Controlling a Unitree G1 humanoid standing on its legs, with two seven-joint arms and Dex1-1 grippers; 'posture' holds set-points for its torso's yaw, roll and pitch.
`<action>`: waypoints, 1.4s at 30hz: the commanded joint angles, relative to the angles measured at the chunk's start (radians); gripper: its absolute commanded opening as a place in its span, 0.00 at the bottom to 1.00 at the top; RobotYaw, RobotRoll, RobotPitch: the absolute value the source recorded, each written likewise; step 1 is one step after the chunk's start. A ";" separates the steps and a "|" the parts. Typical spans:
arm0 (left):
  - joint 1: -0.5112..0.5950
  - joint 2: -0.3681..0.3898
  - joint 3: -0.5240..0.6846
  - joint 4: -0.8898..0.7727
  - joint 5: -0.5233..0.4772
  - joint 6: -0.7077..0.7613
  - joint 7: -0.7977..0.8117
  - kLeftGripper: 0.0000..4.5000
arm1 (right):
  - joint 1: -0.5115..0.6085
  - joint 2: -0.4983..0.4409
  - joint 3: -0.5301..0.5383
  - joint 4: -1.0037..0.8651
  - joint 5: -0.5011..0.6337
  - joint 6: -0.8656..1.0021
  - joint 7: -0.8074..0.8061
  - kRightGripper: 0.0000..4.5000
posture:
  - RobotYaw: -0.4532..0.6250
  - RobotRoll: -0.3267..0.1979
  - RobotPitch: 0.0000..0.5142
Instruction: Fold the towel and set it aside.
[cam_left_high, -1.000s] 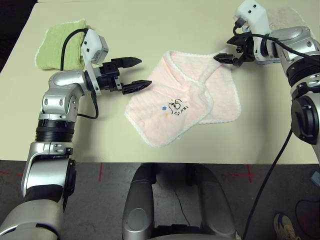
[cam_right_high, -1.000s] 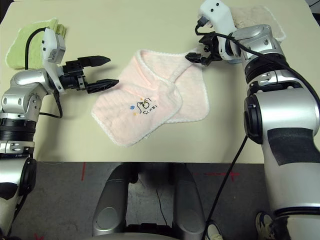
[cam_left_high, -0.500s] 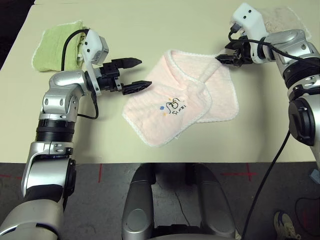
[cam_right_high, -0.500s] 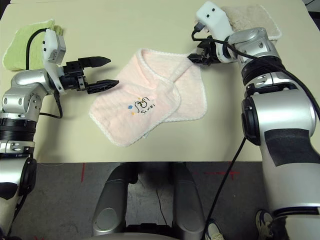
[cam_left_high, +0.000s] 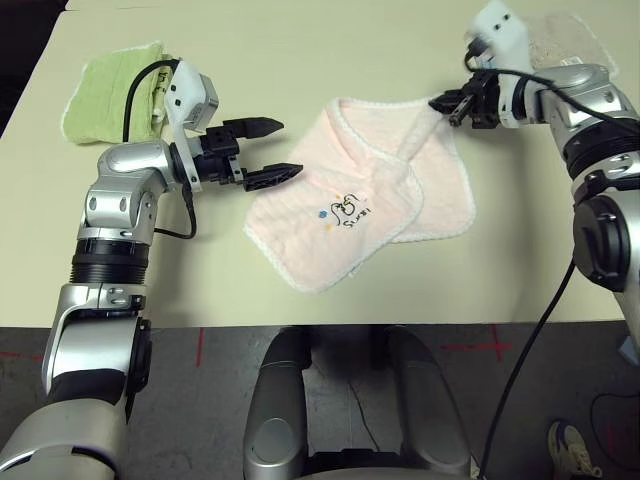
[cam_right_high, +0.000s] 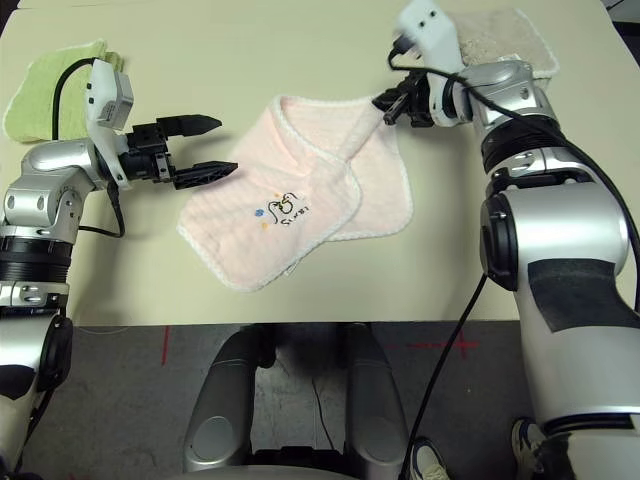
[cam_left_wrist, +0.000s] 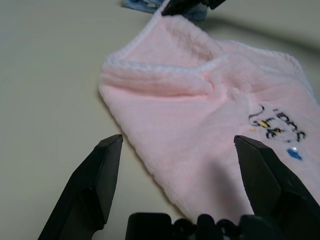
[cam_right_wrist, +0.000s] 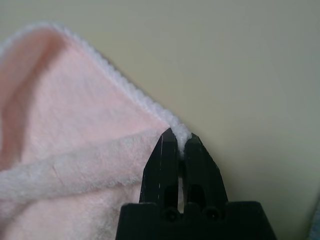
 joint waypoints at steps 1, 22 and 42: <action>0.042 0.002 -0.012 -0.028 0.007 0.000 -0.006 1.00 | 0.036 -0.030 -0.062 -0.022 0.071 -0.011 0.028 0.00 | 0.50 0.62 0.78; 0.081 -0.050 -0.017 -0.060 0.009 -0.017 0.037 1.00 | 0.034 0.031 -0.074 -0.090 0.149 -0.197 0.122 0.00 | 0.52 0.62 0.69; -0.010 -0.122 -0.004 0.049 0.010 -0.023 0.086 1.00 | -0.320 0.167 -0.255 -0.100 0.348 -0.346 -0.110 0.00 | 0.49 0.62 0.66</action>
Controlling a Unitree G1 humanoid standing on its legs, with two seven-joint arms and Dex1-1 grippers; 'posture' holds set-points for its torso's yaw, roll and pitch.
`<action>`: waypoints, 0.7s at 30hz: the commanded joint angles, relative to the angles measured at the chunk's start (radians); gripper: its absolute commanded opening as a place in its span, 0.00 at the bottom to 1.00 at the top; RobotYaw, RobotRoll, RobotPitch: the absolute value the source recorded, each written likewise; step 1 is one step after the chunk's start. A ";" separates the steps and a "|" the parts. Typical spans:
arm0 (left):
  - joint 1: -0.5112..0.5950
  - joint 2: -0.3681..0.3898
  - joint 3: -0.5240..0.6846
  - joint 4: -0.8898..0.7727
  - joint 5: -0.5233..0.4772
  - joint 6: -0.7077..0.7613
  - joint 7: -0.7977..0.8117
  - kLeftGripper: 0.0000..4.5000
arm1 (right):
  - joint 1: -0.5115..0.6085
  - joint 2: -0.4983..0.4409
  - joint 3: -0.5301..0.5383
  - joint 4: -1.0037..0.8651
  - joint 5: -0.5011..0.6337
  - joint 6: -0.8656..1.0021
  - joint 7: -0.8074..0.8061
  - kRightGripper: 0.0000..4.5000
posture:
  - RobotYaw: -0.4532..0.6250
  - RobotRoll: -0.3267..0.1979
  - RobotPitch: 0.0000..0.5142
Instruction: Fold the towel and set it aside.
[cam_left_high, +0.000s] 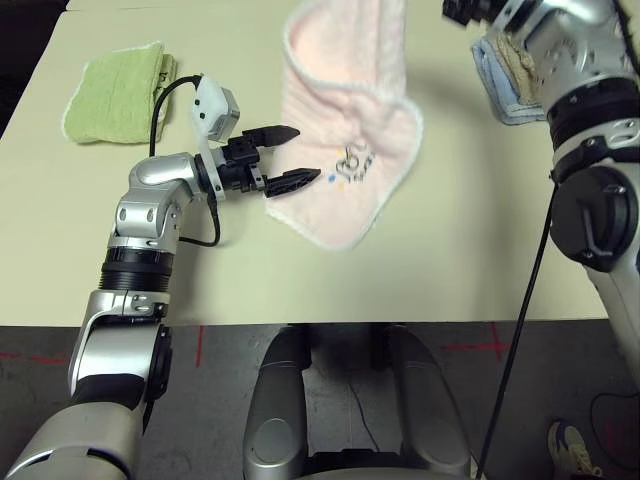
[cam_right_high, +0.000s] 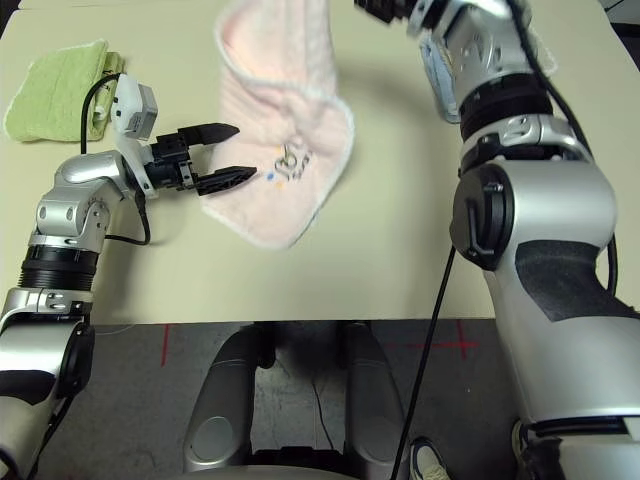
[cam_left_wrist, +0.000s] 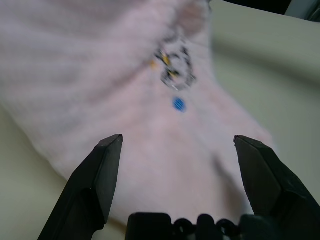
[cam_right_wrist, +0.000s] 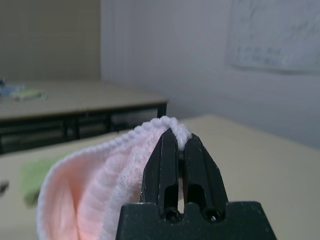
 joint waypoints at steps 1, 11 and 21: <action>-0.017 -0.008 -0.001 0.030 0.009 -0.019 0.005 1.00 | -0.093 -0.016 -0.061 -0.005 0.053 -0.066 -0.071 0.00 | 0.49 0.62 0.66; -0.069 -0.061 0.036 0.069 -0.024 -0.014 0.057 1.00 | -0.168 0.031 -0.045 -0.032 0.081 -0.055 0.004 0.00 | 0.49 0.62 0.64; -0.226 -0.185 0.112 0.043 -0.064 0.072 0.307 1.00 | -0.136 0.143 0.064 -0.051 0.006 -0.011 -0.043 0.00 | 0.52 0.62 0.63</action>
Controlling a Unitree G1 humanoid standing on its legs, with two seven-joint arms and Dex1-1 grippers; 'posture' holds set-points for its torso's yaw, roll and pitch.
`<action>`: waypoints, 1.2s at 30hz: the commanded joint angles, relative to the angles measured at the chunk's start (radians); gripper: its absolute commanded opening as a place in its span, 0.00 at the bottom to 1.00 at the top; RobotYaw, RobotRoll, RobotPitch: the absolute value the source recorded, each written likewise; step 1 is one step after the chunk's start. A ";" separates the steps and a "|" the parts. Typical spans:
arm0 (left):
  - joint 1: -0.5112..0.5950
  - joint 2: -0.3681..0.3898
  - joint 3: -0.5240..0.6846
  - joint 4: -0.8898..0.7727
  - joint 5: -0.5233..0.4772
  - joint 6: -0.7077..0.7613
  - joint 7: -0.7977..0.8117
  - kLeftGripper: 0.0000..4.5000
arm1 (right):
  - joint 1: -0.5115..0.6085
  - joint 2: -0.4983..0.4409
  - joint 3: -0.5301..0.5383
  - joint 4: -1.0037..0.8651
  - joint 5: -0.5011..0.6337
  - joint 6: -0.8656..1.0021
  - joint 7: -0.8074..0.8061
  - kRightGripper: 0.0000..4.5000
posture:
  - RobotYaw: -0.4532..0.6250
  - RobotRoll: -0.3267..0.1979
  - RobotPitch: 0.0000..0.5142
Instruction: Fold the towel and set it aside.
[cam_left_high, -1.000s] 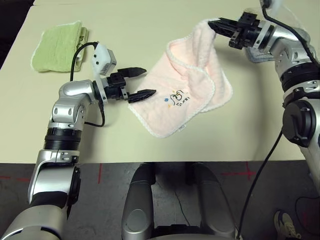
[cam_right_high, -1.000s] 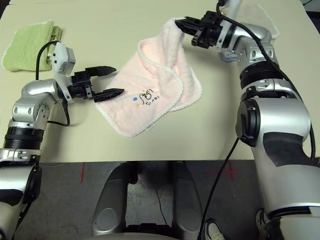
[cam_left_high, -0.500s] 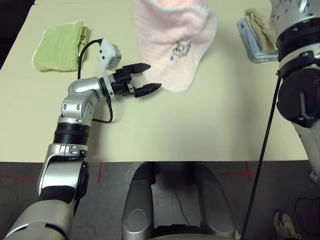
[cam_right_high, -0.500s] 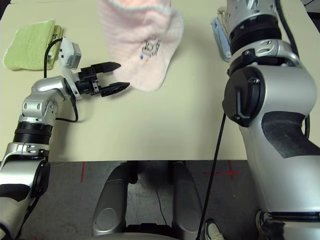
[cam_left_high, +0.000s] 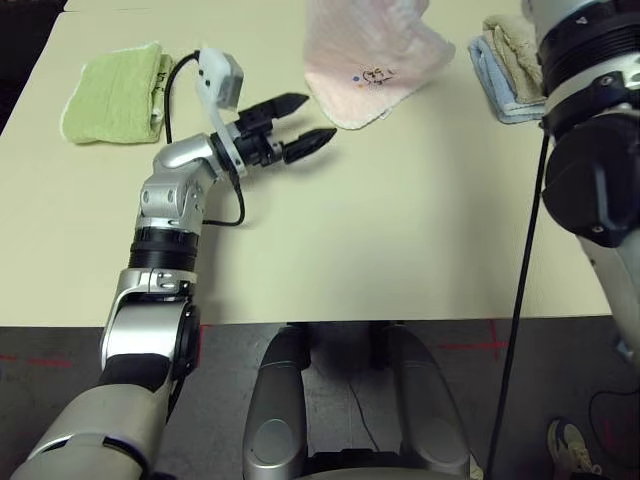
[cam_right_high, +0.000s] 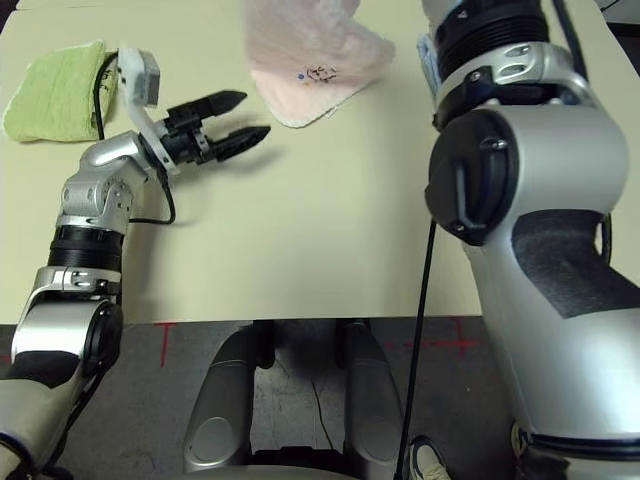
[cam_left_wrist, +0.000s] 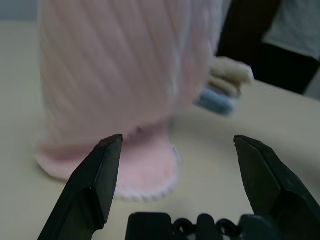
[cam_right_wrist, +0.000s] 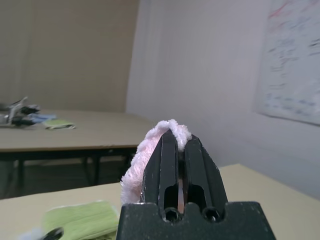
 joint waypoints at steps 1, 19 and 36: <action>-0.047 -0.036 0.020 -0.021 -0.005 0.038 0.109 1.00 | -0.011 -0.001 0.027 -0.023 -0.028 -0.001 -0.024 0.00 | 0.53 0.62 0.63; -0.202 -0.182 0.144 -0.052 -0.104 0.233 0.490 1.00 | 0.000 -0.033 0.018 0.017 -0.060 0.009 -0.133 0.00 | 0.54 0.62 0.61; -0.116 0.044 0.034 0.201 0.169 0.113 0.535 1.00 | -0.024 -0.147 0.007 0.028 -0.071 0.002 -0.149 0.00 | 0.52 0.62 0.61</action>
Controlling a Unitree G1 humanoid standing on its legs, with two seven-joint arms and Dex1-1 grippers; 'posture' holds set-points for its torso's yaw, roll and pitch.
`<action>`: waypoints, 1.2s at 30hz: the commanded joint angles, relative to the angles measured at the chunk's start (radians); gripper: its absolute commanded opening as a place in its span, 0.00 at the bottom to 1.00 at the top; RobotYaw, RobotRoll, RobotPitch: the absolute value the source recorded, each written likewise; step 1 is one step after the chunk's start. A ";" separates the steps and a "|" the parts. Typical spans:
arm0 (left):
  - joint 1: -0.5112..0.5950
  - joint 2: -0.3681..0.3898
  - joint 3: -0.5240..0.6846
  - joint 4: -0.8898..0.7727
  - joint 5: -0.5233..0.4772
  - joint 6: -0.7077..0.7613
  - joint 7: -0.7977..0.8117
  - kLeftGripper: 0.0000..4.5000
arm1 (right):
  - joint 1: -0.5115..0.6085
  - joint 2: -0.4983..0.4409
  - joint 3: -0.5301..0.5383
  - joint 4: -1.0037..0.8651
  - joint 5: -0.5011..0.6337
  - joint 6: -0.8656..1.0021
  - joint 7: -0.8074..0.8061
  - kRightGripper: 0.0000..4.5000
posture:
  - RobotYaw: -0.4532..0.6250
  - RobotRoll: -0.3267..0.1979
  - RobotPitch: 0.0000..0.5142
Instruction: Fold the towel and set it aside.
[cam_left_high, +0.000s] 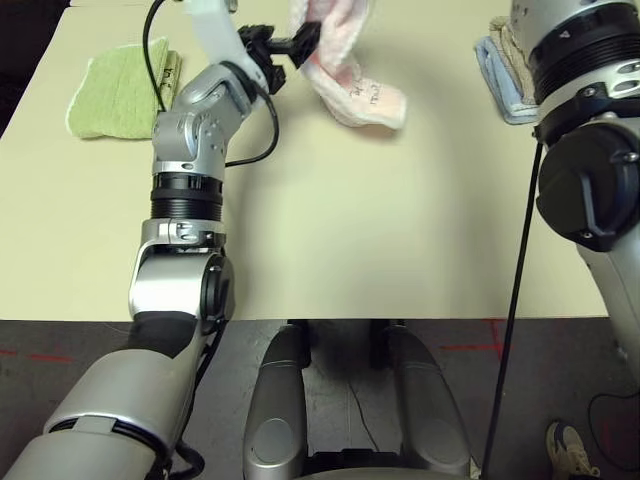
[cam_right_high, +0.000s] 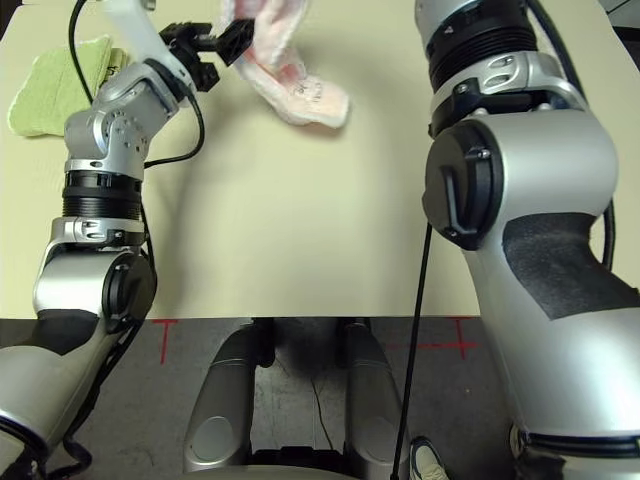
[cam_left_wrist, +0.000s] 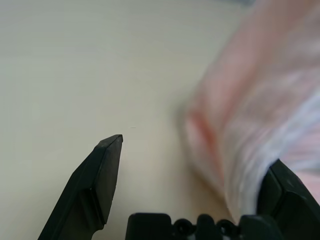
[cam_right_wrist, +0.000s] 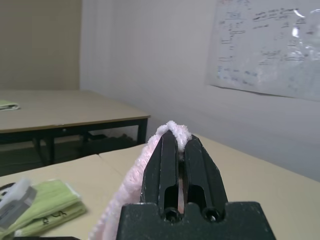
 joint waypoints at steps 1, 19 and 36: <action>0.017 0.044 -0.015 0.054 0.048 -0.050 -0.021 1.00 | -0.043 -0.035 -0.004 -0.011 -0.005 -0.009 -0.006 0.00 | 0.52 0.62 0.61; 0.152 0.177 -0.070 -0.216 -0.060 0.284 -0.402 1.00 | -0.034 -0.015 -0.006 -0.008 0.002 -0.009 0.008 0.00 | 0.54 0.62 0.62; 0.291 0.214 0.023 -0.498 -0.179 0.627 -0.327 1.00 | -0.028 -0.011 -0.004 -0.005 -0.002 -0.014 0.010 0.00 | 0.55 0.62 0.62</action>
